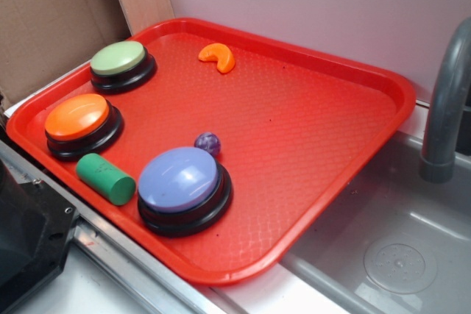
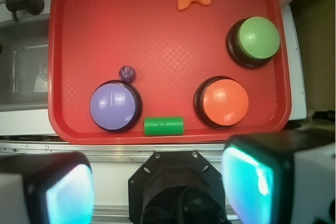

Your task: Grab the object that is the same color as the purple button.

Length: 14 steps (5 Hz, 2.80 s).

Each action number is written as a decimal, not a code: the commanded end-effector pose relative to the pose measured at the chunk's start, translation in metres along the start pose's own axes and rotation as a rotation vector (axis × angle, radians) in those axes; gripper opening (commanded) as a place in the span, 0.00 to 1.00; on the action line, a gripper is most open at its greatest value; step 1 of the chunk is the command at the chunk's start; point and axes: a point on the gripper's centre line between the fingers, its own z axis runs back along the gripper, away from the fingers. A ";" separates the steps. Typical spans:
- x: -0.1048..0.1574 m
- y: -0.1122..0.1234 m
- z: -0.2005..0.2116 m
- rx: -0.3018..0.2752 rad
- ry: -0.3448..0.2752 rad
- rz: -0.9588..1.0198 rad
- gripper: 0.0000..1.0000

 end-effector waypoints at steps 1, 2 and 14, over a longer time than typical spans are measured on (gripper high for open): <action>0.000 0.000 0.000 0.000 0.000 0.000 1.00; 0.011 -0.001 -0.018 0.021 0.005 0.155 1.00; 0.078 -0.044 -0.225 0.015 0.007 0.515 1.00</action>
